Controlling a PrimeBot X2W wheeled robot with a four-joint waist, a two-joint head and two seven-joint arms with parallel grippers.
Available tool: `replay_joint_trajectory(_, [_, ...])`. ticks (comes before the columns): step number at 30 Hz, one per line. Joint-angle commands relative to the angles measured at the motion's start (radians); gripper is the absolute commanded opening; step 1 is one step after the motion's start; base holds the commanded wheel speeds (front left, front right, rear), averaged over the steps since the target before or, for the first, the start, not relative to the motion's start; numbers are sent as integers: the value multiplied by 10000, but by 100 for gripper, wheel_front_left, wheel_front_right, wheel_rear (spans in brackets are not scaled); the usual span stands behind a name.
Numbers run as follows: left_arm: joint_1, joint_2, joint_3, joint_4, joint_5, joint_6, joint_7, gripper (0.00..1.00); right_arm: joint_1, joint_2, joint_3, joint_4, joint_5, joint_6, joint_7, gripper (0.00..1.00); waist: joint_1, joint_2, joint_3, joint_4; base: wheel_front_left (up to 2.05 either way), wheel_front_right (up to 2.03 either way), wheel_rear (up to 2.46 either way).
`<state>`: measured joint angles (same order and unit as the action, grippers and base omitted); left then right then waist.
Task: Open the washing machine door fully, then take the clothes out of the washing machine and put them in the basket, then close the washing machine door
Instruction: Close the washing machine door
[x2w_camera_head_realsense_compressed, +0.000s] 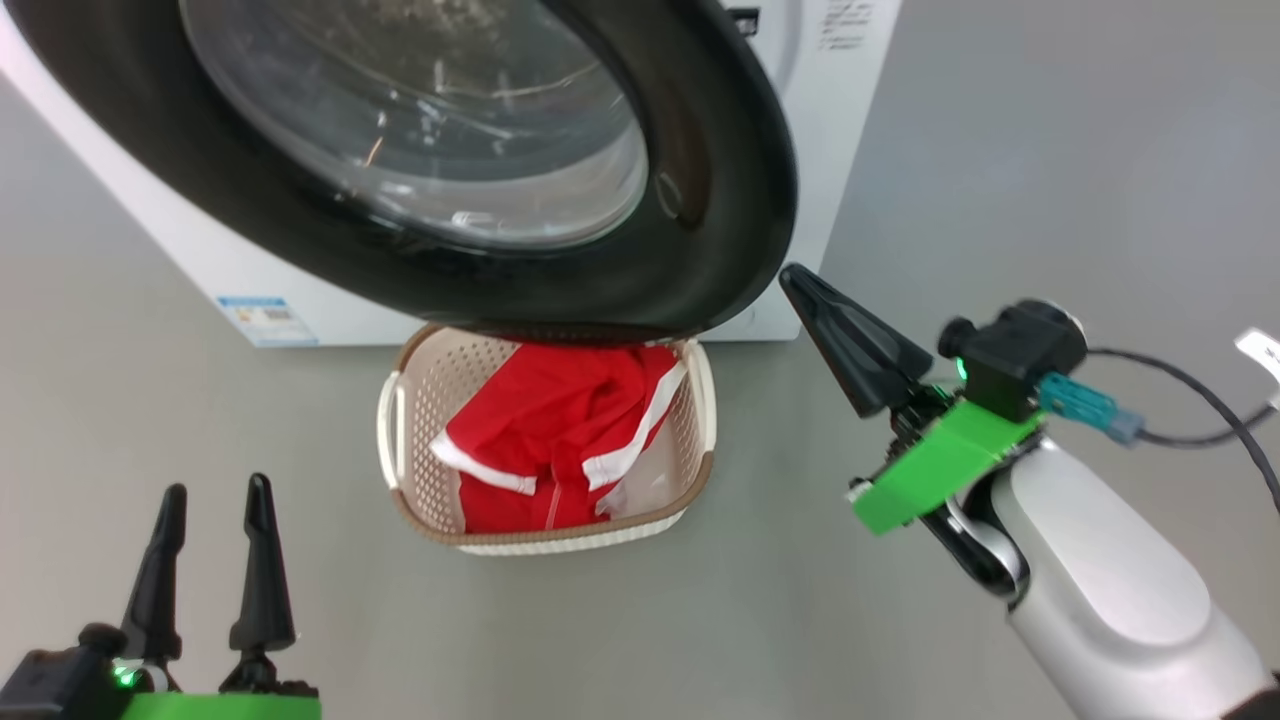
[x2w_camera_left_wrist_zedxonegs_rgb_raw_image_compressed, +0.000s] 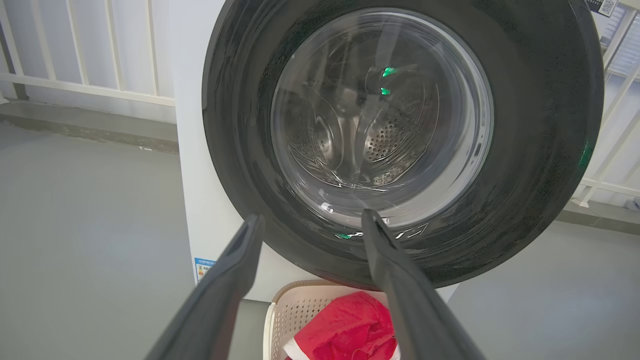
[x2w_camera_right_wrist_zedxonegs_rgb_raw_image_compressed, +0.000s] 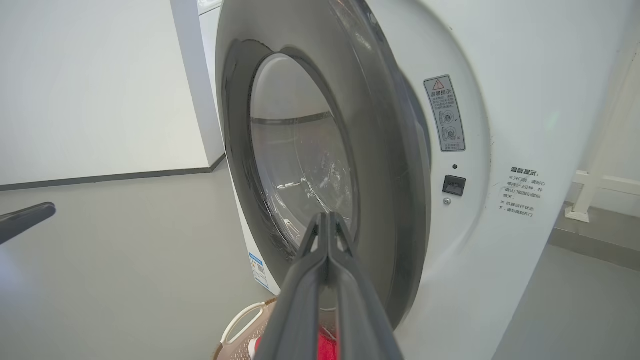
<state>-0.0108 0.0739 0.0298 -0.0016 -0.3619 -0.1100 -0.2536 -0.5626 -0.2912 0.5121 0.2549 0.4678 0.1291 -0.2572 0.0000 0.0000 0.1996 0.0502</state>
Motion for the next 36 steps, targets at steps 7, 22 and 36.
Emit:
replay_joint_trajectory(7, [-692, 18, 193, -210, 124, -134, -81, 100, -1344, -267, 949, 713, -24, 16, -46, 0, 0, 0, 793, 626, 0, 0, 0])
replay_joint_trajectory(22, [-1107, -6, 108, -158, 170, -196, -82, 100, -2915, -1003, 1169, 1772, 205, 16, -46, 0, 0, 0, 1474, 1270, 0, 0, 0])
replay_joint_trajectory(36, [-1443, 10, 74, -248, 128, -205, -82, 100, -3852, -1456, 359, 2202, 246, 16, -46, 0, 0, 0, 2184, 1840, 0, 0, 0])
